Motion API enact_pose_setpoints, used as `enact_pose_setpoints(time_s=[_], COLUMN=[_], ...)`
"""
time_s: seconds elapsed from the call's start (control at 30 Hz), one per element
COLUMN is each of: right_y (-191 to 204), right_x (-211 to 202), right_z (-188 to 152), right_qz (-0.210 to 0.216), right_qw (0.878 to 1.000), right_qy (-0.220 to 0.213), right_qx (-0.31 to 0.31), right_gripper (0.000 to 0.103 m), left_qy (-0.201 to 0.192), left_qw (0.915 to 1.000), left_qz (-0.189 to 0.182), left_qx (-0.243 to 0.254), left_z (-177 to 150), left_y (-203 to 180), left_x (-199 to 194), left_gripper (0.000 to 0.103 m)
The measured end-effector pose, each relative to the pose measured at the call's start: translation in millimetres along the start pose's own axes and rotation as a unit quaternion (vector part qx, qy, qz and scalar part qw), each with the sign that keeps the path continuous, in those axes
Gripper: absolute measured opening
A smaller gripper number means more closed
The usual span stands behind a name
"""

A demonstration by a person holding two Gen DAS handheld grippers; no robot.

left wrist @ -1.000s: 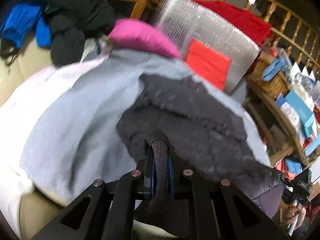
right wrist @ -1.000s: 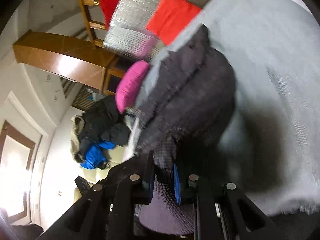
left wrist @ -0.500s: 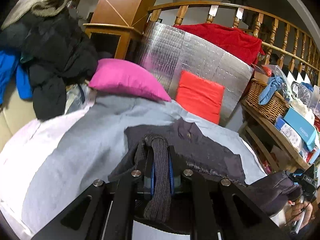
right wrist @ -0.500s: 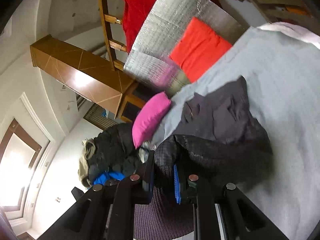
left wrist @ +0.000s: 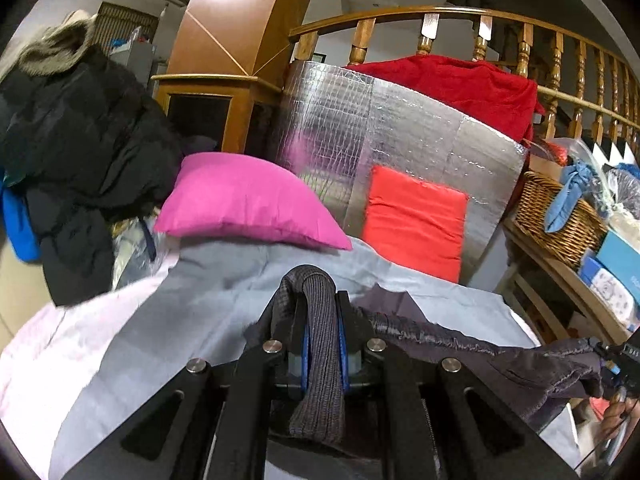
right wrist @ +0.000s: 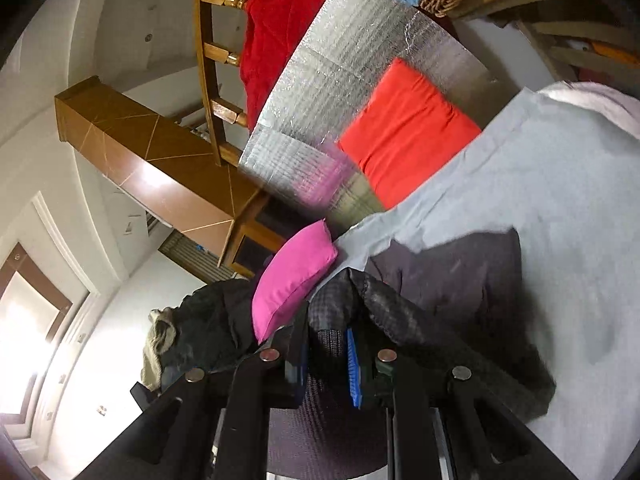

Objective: Fold large clothes

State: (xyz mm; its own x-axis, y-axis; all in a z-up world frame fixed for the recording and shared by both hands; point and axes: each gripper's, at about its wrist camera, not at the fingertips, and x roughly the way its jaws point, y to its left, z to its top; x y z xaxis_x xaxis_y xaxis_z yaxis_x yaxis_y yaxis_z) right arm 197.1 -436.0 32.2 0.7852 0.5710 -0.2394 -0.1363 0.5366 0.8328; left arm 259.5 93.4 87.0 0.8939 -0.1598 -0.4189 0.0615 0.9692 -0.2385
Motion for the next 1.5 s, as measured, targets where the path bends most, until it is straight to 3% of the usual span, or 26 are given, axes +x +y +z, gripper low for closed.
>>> enact_pose_setpoints(time_s=[0.4,0.67,0.87,1.13,1.27,1.43,1.5], right_y=[-20,-53,-91,-131,-151,-152,-150], right_x=[85,144,188,215,220,218,214], right_z=[62,85,85,78,79,79,81], right_qz=[-0.058,-0.115,-0.175,-0.218,-0.203,-0.199,-0.192], right_qw=[0.998,0.992,0.982,0.971,0.971,0.971,0.972], right_qy=[0.012,0.038,0.07,0.1,0.108,0.11,0.109], right_qx=[-0.017,-0.018,-0.013,0.016,0.061,0.071,0.079], right_gripper=[0.016,0.016,0.016,0.016,0.02,0.022,0.025], left_qy=[0.025,0.078,0.131,0.164,0.169,0.177,0.186], left_qw=[0.9989,0.9945,0.9861,0.9799,0.9792,0.9781,0.9785], left_qz=[0.032,0.061,0.091,0.102,0.102,0.101,0.085], left_qx=[0.025,0.034,0.045,0.052,0.044,0.042,0.026], left_z=[24,14,-9,-28,-32,-31,-26], left_y=[-16,-15,-10,-6,-2,-1,1], left_x=[100,180,238,273,281,285,284], left_gripper=[0.011,0.011,0.011,0.013,0.017,0.018,0.029])
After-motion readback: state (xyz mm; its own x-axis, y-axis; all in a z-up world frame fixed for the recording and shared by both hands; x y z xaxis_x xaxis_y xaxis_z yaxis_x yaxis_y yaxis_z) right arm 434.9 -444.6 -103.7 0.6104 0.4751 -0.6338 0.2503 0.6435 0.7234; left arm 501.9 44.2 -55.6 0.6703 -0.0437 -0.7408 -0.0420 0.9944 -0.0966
